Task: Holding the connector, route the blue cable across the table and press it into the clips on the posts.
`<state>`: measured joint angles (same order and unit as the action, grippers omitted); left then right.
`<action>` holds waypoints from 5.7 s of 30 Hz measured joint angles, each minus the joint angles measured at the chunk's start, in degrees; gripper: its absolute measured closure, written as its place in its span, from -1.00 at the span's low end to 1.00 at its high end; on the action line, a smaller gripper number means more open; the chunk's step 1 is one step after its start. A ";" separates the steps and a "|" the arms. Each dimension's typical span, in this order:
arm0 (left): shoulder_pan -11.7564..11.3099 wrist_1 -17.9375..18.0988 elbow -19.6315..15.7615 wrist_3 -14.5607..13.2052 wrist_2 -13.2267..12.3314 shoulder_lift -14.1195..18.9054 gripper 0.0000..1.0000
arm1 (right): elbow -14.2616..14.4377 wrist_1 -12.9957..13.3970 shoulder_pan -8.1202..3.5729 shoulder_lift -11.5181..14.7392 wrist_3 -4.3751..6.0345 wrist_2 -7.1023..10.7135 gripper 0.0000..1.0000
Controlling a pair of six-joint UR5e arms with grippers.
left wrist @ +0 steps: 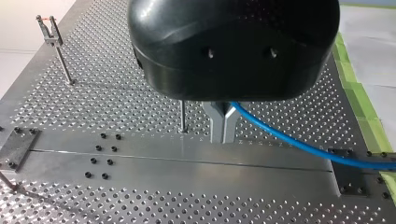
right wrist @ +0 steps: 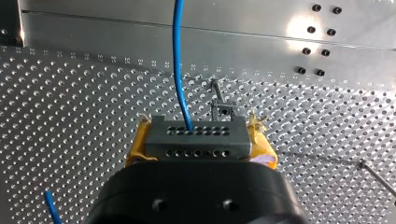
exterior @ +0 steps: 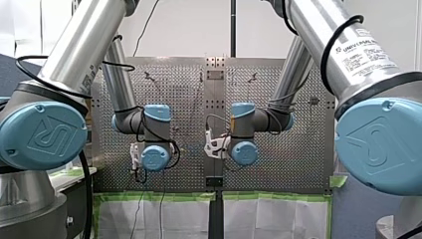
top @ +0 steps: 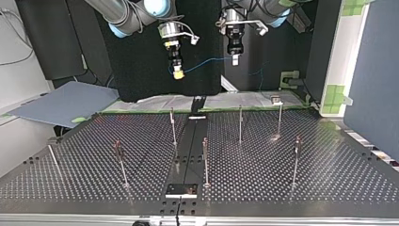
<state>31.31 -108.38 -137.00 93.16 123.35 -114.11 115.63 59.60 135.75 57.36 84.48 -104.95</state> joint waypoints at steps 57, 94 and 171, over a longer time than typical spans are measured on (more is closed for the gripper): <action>0.00 0.00 0.00 0.00 0.00 0.00 1.00 | 0.00 0.00 0.00 0.00 0.00 0.00 1.00; 0.00 0.00 0.00 0.00 0.00 0.00 1.00 | 0.00 0.00 0.00 0.00 0.00 0.00 1.00; -10.12 -31.99 11.37 0.48 8.85 27.14 1.00 | -22.99 -31.08 3.41 12.00 9.73 12.96 1.00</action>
<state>21.19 -140.37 -125.63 93.64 132.20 -86.97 92.65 28.52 139.16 69.36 94.21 -91.99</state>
